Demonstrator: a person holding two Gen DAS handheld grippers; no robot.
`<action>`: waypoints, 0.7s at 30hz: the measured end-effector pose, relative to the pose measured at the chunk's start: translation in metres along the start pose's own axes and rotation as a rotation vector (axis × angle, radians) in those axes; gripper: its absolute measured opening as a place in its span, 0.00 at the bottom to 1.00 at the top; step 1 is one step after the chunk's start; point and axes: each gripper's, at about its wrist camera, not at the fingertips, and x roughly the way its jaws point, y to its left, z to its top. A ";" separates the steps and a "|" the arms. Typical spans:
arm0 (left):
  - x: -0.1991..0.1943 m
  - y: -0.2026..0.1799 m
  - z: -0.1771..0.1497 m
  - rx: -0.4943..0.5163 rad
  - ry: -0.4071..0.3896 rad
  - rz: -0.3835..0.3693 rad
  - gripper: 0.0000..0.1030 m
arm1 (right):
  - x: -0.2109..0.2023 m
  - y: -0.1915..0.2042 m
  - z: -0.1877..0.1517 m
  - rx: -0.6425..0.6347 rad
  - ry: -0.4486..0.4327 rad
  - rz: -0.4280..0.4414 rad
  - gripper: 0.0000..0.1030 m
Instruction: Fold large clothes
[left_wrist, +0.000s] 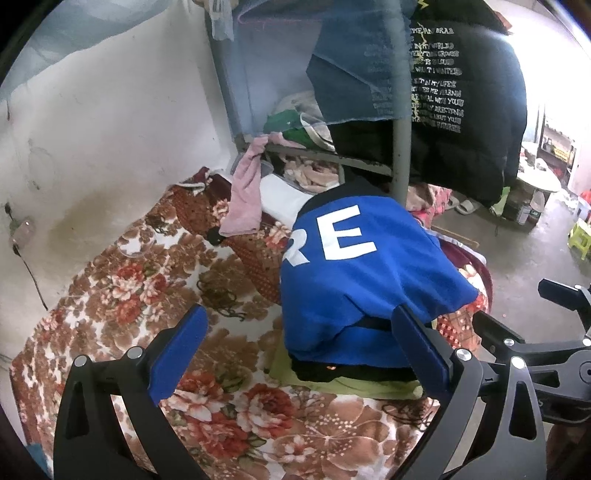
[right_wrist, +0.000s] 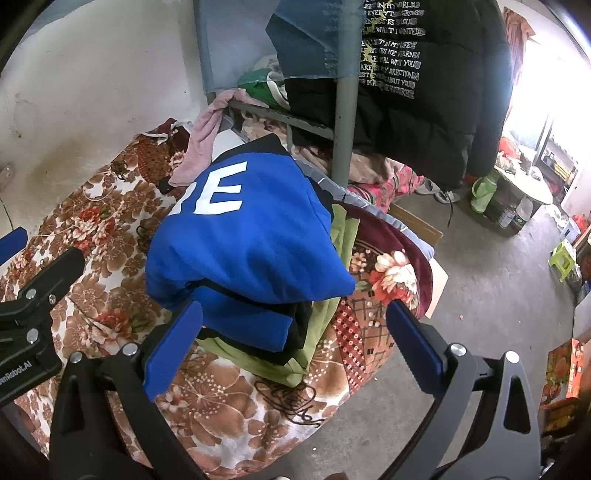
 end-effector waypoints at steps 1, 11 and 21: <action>0.001 0.001 0.000 -0.006 0.004 -0.004 0.95 | 0.001 0.000 -0.001 0.000 0.002 -0.001 0.95; 0.007 0.004 0.000 -0.023 0.021 0.003 0.95 | 0.000 0.002 -0.003 -0.001 0.007 -0.004 0.95; 0.010 0.010 -0.003 -0.040 0.031 -0.001 0.95 | 0.002 0.003 -0.002 0.005 0.013 -0.001 0.96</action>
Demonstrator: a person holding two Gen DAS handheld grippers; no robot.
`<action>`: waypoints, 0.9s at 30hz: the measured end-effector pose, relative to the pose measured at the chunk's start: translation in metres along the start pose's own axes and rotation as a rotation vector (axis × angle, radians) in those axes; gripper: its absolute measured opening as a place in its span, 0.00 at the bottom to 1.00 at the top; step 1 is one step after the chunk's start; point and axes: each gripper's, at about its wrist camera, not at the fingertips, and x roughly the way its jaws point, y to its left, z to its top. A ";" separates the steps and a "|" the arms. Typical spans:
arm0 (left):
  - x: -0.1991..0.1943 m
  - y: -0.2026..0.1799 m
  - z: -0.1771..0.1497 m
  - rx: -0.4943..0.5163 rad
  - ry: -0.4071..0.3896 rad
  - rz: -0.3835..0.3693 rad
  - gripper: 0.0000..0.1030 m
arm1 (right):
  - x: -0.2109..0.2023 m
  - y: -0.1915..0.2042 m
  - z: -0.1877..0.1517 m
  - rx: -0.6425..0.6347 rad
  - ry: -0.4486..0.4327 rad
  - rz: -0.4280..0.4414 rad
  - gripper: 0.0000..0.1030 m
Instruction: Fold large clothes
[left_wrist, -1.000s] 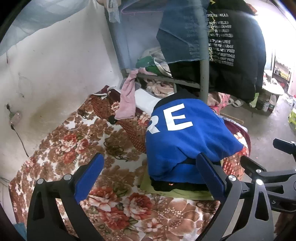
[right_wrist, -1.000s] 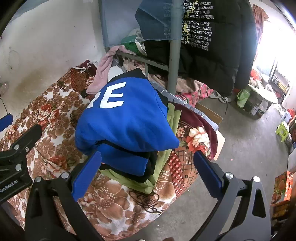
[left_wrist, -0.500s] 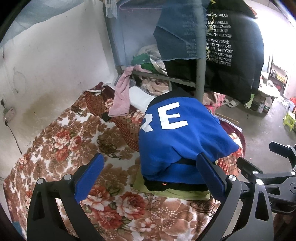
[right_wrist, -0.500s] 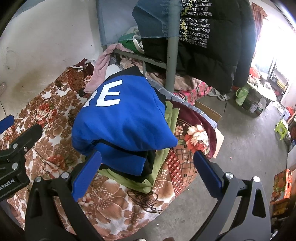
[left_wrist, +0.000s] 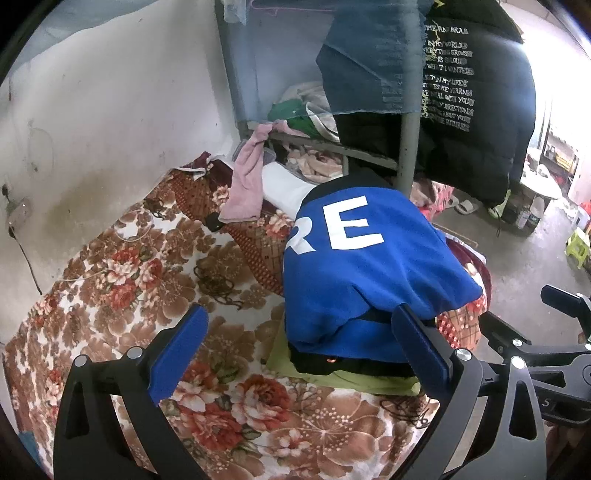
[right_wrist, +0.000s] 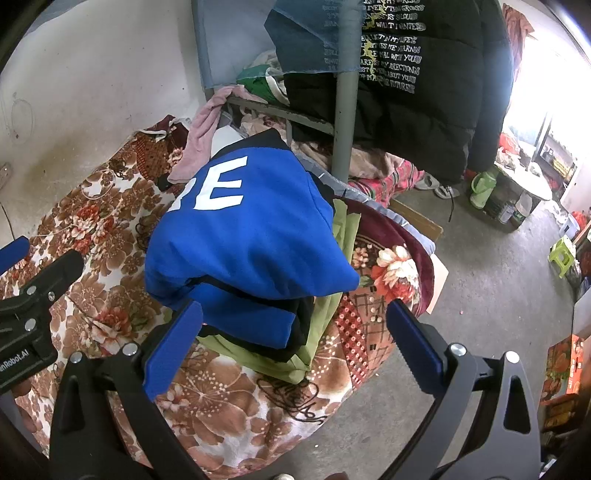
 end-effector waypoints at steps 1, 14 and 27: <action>0.001 0.000 -0.001 0.004 -0.001 0.002 0.95 | 0.000 0.000 0.000 0.000 -0.001 0.000 0.96; 0.004 0.003 0.000 0.000 0.023 0.000 0.95 | -0.003 0.002 -0.006 0.003 0.006 -0.010 0.96; 0.005 0.011 -0.003 -0.017 0.046 0.008 0.95 | -0.008 0.005 -0.011 0.012 0.009 -0.014 0.96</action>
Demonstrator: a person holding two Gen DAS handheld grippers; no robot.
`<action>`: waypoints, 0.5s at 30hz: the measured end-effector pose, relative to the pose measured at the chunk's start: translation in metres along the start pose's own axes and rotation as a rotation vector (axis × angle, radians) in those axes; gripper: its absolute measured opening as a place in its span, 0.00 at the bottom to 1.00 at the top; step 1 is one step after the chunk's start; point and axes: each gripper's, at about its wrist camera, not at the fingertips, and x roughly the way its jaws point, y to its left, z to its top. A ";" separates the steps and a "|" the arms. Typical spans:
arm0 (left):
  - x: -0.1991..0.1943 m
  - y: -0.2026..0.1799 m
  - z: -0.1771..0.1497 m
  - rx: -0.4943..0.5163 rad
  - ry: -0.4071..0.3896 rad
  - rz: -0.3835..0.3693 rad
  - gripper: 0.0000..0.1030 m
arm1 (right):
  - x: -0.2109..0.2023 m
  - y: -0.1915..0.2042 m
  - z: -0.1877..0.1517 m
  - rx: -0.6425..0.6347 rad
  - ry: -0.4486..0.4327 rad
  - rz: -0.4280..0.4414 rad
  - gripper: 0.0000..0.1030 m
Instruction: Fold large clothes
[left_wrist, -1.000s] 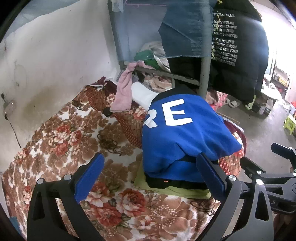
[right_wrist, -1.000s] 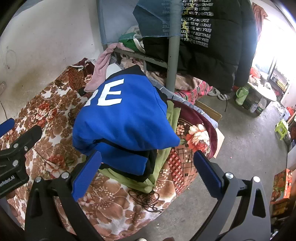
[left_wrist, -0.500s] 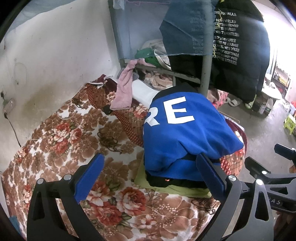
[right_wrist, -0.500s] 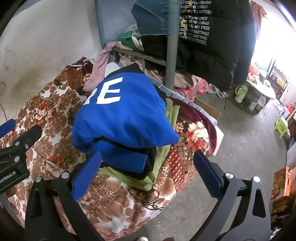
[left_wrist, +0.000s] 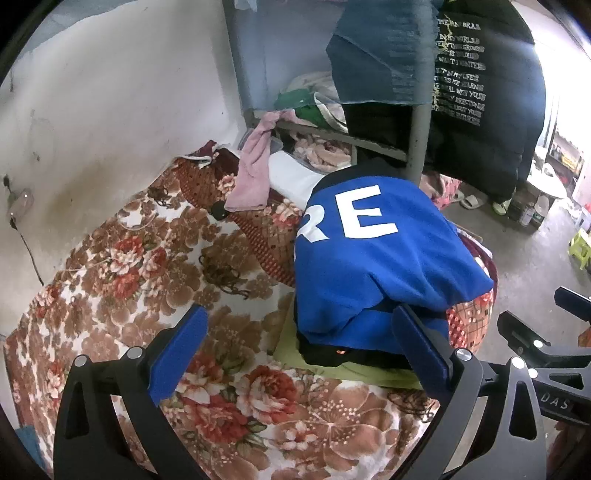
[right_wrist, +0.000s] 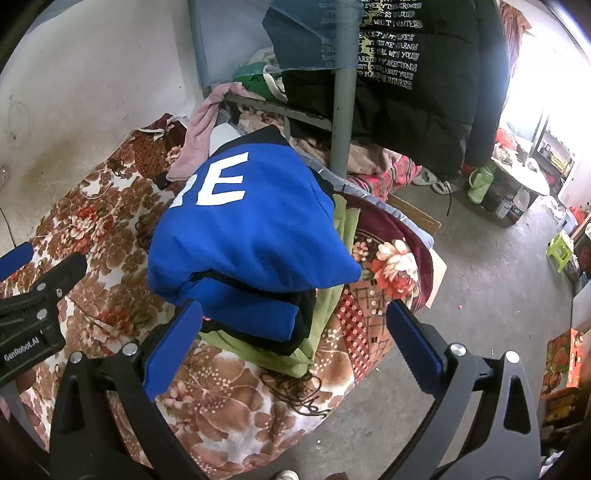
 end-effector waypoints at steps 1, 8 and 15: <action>0.000 0.000 0.000 0.002 0.003 -0.001 0.95 | -0.001 0.001 -0.001 0.002 0.000 -0.002 0.96; -0.006 -0.005 -0.003 0.057 -0.032 0.038 0.95 | -0.005 0.001 -0.004 0.007 -0.001 -0.006 0.96; -0.015 -0.011 -0.003 0.074 -0.049 0.016 0.95 | -0.017 0.001 -0.013 0.023 0.006 -0.013 0.96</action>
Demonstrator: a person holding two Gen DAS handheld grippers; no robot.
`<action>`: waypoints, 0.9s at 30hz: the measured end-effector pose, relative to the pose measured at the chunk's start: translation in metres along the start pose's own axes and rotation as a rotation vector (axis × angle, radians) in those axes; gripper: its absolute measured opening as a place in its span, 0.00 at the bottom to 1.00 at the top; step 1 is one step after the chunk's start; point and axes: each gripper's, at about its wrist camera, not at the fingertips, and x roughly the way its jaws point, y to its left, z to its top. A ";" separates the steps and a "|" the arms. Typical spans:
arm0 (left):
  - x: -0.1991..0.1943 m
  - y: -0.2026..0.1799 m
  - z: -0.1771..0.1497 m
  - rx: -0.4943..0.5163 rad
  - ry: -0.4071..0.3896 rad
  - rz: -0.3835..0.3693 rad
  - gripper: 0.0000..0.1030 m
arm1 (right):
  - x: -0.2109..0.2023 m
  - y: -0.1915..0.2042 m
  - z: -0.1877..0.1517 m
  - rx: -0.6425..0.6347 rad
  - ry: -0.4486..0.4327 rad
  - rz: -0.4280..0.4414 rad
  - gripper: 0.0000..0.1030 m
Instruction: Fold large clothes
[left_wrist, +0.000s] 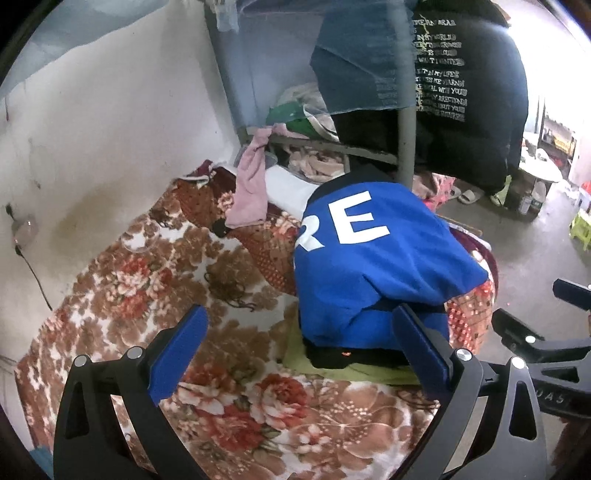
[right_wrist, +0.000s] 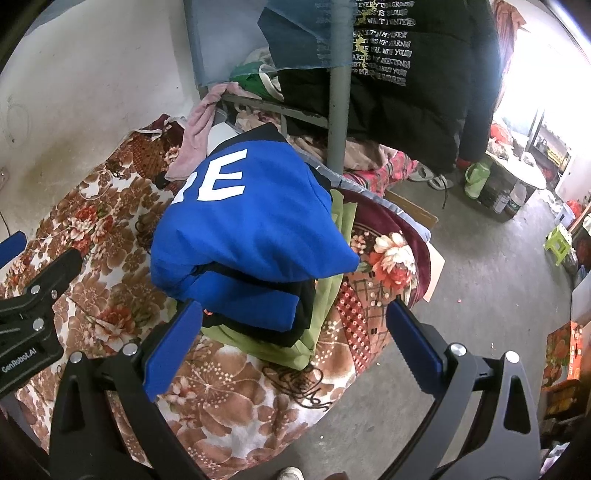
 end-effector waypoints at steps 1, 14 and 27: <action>-0.001 0.000 0.000 -0.003 0.001 -0.005 0.95 | -0.002 0.000 -0.001 -0.001 0.000 -0.001 0.95; -0.016 0.005 -0.006 -0.024 -0.008 -0.073 0.95 | -0.015 -0.004 -0.002 0.008 -0.020 0.017 0.96; -0.025 0.007 -0.009 -0.014 -0.024 -0.125 0.95 | -0.022 -0.010 -0.003 -0.008 -0.039 0.057 0.96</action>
